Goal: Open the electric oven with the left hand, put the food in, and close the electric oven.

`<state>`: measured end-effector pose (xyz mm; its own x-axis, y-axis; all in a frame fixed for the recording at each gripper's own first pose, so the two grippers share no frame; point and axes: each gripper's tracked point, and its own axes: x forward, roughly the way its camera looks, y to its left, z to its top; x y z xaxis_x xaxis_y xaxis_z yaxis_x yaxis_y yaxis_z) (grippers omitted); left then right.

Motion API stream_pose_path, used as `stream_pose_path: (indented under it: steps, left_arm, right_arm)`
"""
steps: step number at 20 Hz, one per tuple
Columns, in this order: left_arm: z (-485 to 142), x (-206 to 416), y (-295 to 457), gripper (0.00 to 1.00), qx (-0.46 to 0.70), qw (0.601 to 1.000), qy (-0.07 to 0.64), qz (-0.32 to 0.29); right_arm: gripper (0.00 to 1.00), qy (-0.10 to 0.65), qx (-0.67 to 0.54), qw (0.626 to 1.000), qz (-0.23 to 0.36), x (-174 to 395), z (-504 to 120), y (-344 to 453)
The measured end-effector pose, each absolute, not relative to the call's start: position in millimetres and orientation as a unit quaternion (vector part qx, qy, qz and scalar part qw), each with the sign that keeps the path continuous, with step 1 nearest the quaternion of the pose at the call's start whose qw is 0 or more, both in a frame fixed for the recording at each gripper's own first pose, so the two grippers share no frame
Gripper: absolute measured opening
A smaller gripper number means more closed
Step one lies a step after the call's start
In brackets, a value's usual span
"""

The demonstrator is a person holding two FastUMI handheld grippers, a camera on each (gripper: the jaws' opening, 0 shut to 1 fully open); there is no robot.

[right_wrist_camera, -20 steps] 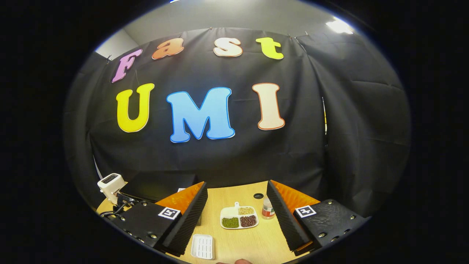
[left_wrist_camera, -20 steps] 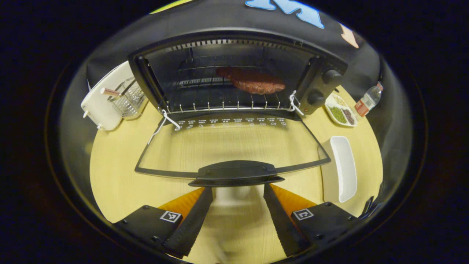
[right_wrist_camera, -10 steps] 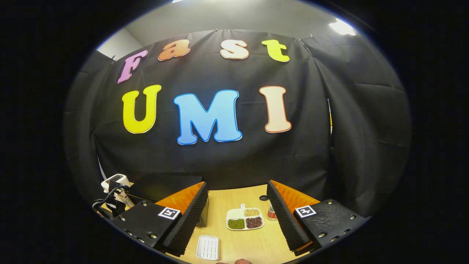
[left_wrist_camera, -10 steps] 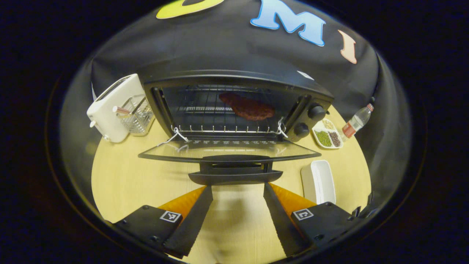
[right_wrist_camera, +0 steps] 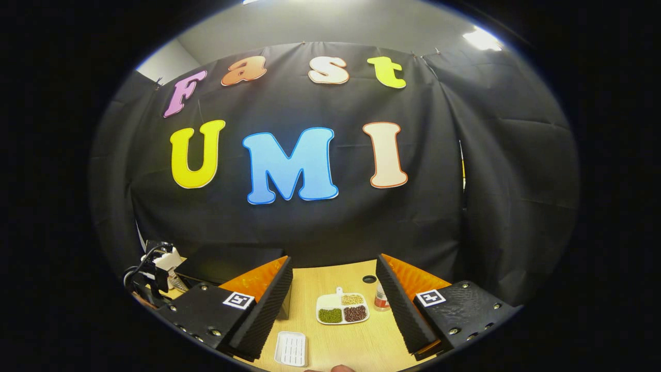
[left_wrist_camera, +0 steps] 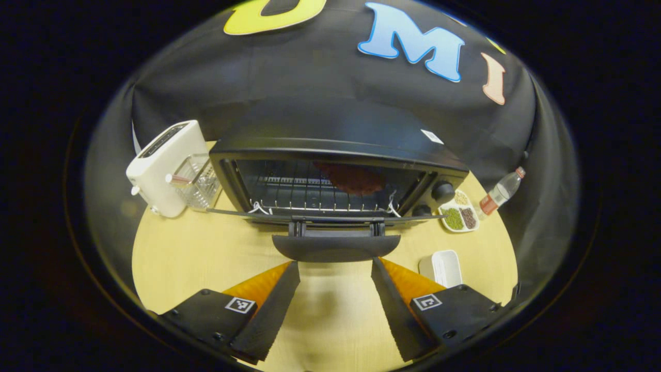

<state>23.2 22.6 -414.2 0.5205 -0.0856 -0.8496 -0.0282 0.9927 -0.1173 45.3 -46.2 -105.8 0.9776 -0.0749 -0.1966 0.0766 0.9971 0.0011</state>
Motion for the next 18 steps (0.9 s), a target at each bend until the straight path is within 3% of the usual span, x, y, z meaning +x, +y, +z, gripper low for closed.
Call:
stream_pose_path:
  steps: [1,6,7,10,14,15,18]
  left_arm:
    - [-413,27,23,0.95,-0.06,0.872,0.486,-0.016]
    - [-390,53,24,0.95,-0.065,0.887,0.456,-0.01]
    - [-382,56,23,0.91,-0.065,0.893,0.445,-0.01]
    - [-350,65,21,0.95,-0.059,0.913,0.404,-0.01]
    - [-263,78,12,0.95,-0.05,0.953,0.298,-0.005]
    - [-235,80,9,0.91,-0.043,0.964,0.262,-0.003]
    - [-141,76,-4,0.94,-0.015,0.988,0.152,0.004]
  right_arm:
    - [0.98,0.099,0.005,0.994,-0.039,45,-106,-47]
    - [0.98,0.099,0.005,0.994,-0.044,42,-107,-52]
    - [0.98,0.099,0.006,0.994,-0.044,42,-106,-53]
    - [0.98,0.096,0.004,0.995,-0.04,44,-105,-55]
    - [0.98,0.086,-0.014,0.996,-0.023,50,-95,-56]
    - [0.98,0.081,-0.015,0.996,-0.016,52,-90,-56]
    - [0.98,0.068,-0.01,0.998,0.01,57,-73,-50]
